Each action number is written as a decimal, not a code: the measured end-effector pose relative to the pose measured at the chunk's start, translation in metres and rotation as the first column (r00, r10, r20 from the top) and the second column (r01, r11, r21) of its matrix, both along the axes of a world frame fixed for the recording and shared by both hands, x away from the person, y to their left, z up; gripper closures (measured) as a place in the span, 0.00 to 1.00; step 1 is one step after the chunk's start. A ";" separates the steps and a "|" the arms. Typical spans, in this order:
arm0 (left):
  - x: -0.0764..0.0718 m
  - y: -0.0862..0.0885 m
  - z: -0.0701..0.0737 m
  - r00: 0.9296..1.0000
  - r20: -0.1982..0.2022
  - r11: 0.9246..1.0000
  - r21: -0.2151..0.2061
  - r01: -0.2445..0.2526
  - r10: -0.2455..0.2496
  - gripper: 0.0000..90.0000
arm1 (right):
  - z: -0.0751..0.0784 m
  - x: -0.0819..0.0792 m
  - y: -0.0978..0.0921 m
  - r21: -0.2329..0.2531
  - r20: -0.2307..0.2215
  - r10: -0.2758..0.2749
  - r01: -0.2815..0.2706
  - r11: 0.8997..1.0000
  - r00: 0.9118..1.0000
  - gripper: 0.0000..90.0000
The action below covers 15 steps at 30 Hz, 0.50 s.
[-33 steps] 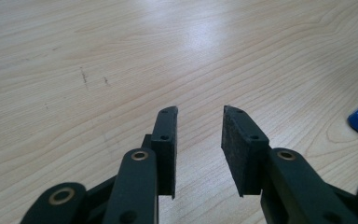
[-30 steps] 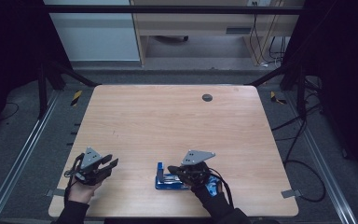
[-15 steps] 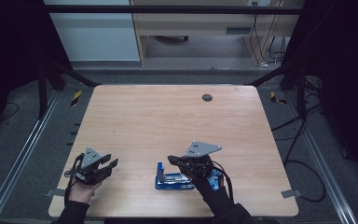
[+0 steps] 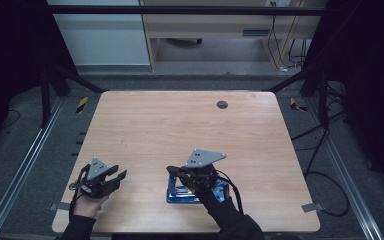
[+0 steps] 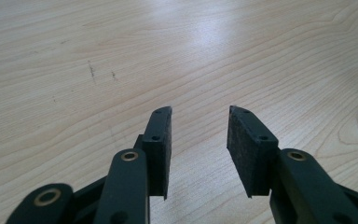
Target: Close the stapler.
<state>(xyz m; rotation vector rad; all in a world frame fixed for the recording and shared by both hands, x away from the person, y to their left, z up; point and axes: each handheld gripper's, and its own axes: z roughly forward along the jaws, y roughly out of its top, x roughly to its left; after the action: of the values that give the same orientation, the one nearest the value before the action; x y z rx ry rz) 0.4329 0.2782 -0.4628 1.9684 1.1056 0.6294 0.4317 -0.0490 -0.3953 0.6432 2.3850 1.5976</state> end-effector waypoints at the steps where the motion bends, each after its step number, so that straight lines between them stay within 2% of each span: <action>1: 0.000 0.000 0.000 1.000 0.001 1.000 0.000 -0.001 0.001 0.66 | 0.000 -0.001 0.002 -0.002 -0.003 0.006 -0.006 1.000 1.000 1.00; 10: 0.000 0.000 0.000 1.000 0.000 1.000 0.000 -0.001 0.001 0.66 | -0.007 -0.002 0.006 -0.028 -0.020 0.024 -0.025 0.999 1.000 1.00; 15: 0.000 0.000 0.000 1.000 0.002 1.000 0.001 0.000 0.000 0.66 | -0.008 -0.002 -0.003 -0.040 -0.021 0.006 -0.007 0.999 1.000 1.00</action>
<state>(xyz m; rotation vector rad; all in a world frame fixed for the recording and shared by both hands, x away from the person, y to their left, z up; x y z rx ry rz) 0.4331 0.2782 -0.4626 1.9685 1.1038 0.6317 0.4298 -0.0521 -0.4035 0.6482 2.4296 1.5491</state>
